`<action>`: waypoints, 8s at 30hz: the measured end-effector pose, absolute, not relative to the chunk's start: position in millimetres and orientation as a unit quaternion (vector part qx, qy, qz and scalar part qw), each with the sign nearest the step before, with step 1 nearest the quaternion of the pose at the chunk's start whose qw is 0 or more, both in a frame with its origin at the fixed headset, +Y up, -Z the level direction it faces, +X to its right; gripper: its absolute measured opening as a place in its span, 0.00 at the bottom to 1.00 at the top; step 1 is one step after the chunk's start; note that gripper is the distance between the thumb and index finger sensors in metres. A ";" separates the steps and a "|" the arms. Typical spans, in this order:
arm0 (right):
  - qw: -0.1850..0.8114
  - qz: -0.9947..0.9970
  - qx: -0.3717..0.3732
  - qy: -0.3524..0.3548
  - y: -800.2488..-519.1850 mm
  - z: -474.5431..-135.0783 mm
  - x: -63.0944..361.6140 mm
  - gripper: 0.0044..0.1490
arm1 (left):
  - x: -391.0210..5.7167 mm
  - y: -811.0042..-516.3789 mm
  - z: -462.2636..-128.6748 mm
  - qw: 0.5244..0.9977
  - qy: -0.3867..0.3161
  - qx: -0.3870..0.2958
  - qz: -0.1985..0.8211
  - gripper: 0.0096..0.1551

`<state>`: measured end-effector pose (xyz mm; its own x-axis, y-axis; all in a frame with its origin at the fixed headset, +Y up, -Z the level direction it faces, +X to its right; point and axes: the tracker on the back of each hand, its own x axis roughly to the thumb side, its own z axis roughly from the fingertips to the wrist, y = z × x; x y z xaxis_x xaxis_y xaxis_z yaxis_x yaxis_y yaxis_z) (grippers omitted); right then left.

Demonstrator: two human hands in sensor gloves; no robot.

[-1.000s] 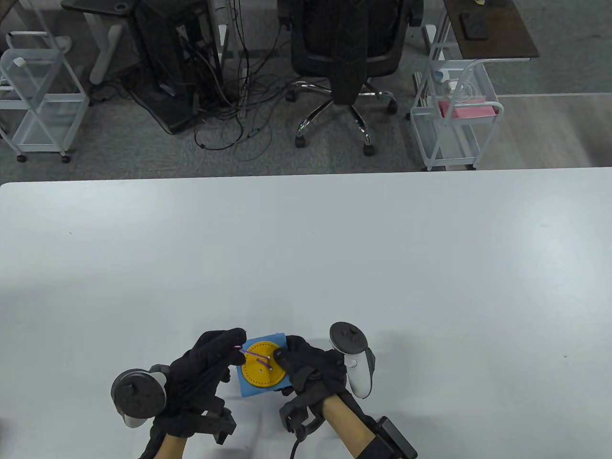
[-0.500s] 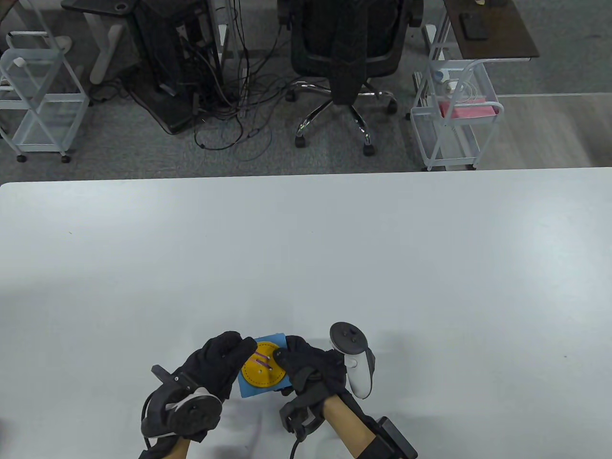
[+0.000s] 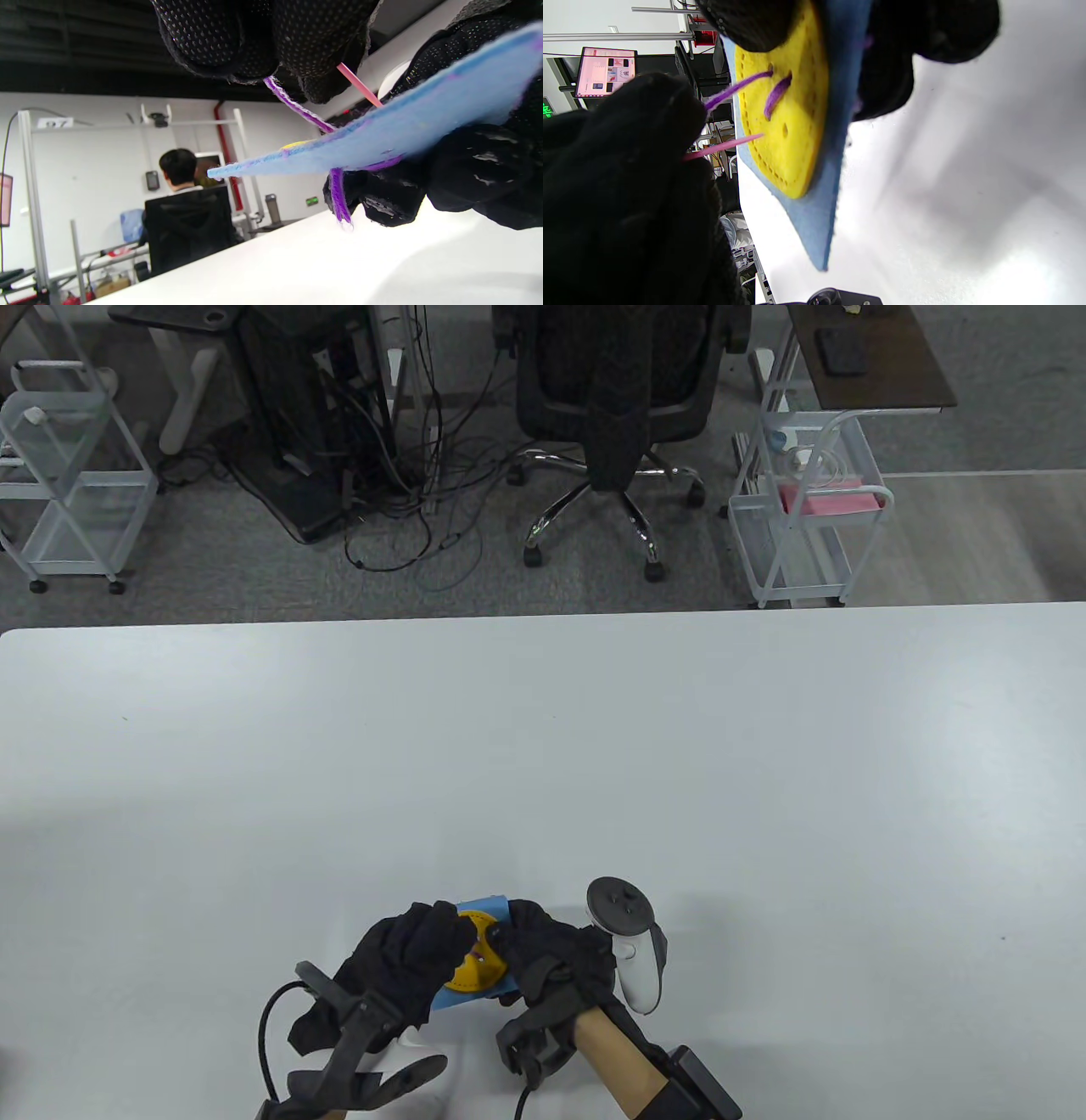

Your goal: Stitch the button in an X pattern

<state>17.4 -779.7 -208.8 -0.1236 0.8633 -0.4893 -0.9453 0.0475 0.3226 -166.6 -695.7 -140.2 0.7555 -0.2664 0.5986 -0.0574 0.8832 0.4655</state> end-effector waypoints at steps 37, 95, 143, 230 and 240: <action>0.675 0.672 -0.065 0.298 -777.4 -210.7 25.0 0.28 | -178.7 -703.3 -153.4 0.901 -0.370 0.151 0.169 0.23; 0.705 0.661 -0.003 0.258 -730.3 -218.1 32.8 0.29 | -200.0 -746.0 -185.0 0.766 -0.238 -0.010 0.597 0.31; 0.732 0.634 0.000 0.251 -720.9 -219.7 44.9 0.29 | -209.0 -748.9 -191.1 0.837 -0.222 -0.017 0.500 0.19; 0.626 0.762 -0.011 0.165 -723.4 -213.4 36.7 0.26 | -197.8 -761.0 -186.6 0.705 -0.136 -0.084 0.691 0.21; 0.654 0.732 -0.052 0.184 -717.2 -238.3 53.7 0.29 | -214.7 -740.6 -178.4 0.793 -0.112 0.037 0.598 0.31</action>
